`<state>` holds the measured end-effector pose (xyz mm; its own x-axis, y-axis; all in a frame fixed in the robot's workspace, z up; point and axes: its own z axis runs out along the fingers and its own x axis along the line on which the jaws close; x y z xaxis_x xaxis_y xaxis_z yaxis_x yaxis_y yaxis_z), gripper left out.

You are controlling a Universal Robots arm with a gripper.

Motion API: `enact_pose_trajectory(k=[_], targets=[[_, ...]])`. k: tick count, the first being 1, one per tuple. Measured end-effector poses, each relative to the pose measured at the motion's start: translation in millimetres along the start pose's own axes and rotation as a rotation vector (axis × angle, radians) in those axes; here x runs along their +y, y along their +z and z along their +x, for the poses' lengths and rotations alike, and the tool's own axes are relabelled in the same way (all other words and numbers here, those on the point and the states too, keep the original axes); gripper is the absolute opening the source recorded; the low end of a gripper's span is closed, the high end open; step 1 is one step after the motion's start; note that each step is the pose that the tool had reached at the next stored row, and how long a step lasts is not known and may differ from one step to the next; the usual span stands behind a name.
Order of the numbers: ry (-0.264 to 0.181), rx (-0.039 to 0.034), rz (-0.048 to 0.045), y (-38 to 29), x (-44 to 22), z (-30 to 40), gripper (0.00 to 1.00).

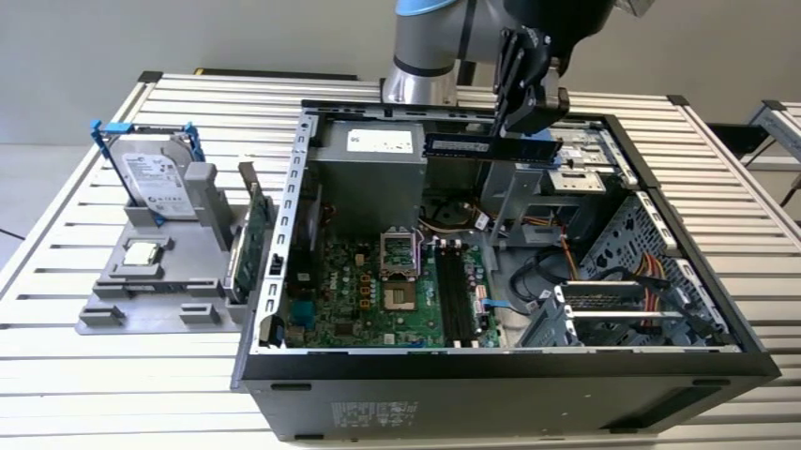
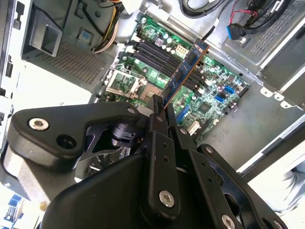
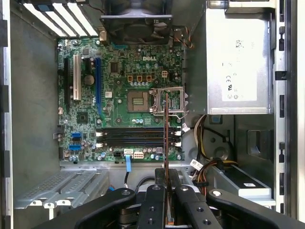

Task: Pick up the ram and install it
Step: 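Insert the ram into the slot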

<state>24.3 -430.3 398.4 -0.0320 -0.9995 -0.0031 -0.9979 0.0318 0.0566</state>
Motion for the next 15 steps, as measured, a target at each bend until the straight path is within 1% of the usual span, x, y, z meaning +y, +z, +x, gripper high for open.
enact_pose_trajectory(k=[5,9,15], targets=[[0.001,0.0000,0.0000,0.0,0.0,0.0,0.00],[0.009,-0.0006,0.0001,0.1,0.0,-0.1,0.00],[0.052,-0.0029,0.0002,0.0,0.0,0.0,0.00]])
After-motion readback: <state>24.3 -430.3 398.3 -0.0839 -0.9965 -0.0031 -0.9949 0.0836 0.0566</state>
